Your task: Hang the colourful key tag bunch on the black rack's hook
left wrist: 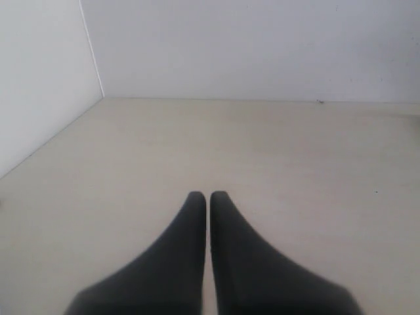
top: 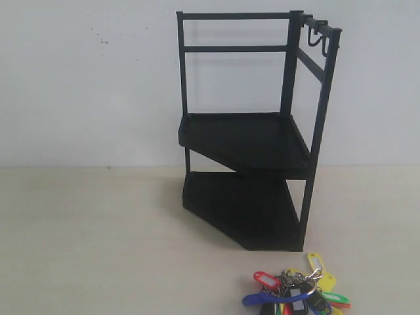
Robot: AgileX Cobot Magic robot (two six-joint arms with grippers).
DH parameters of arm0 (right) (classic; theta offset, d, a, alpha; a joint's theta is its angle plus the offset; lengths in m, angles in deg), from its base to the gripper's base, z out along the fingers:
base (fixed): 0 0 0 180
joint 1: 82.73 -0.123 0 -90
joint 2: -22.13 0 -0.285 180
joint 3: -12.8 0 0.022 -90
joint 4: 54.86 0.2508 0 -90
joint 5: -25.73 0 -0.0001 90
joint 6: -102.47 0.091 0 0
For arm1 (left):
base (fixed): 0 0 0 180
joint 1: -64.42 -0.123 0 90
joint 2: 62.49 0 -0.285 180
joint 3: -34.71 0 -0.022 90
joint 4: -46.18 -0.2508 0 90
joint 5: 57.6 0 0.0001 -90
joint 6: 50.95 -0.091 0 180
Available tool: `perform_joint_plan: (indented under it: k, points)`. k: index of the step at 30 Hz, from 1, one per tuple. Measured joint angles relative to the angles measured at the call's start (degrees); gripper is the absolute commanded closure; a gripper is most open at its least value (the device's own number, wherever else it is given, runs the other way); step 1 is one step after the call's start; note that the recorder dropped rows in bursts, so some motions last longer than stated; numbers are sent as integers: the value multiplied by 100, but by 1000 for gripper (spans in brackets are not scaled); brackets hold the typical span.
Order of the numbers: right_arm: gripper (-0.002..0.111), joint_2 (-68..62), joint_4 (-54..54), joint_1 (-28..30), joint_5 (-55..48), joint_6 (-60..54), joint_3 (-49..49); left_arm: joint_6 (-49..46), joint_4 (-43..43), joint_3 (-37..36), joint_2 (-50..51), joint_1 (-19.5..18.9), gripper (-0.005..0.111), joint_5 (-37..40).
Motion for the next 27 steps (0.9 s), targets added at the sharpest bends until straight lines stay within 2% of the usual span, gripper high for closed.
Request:
perform_joint_plan:
  k: [1,3,5,6,7,9,11,13,15,17,21,27]
  points:
    - [108,-250,-89,0,-587,0,0,0,0,0,0,0,102,0]
    - [108,-503,-111,0,-979,-155,0,0,0,0,0,0,102,0]
    - [108,-807,133,0,-1313,-927,-12,0,0,0,0,0,102,0]
    - [108,-947,431,0,-1448,-1348,-23,0,0,0,0,0,102,0]
    - [108,-1312,1290,0,-1766,-2305,-36,0,0,0,0,0,102,0]
    - [107,-1962,2544,0,-1964,-3287,5,0,0,0,0,0,102,0]
    - [94,-2705,3516,0,-1928,-3935,271,0,0,0,0,0,102,0]
    - [79,-3282,4024,0,-1799,-4308,505,0,0,0,0,0,102,0]
    - [59,-3825,4450,0,-1631,-4654,643,0,0,0,0,0,102,0]
    - [49,-4233,4865,0,-1565,-4972,678,0,0,0,0,0,102,0]
    - [52,-4892,5615,-73,-1465,-5308,703,0,0,0,0,0,102,0]
    - [53,-5784,6413,-855,-643,-5581,712,0,0,0,0,0,102,0]
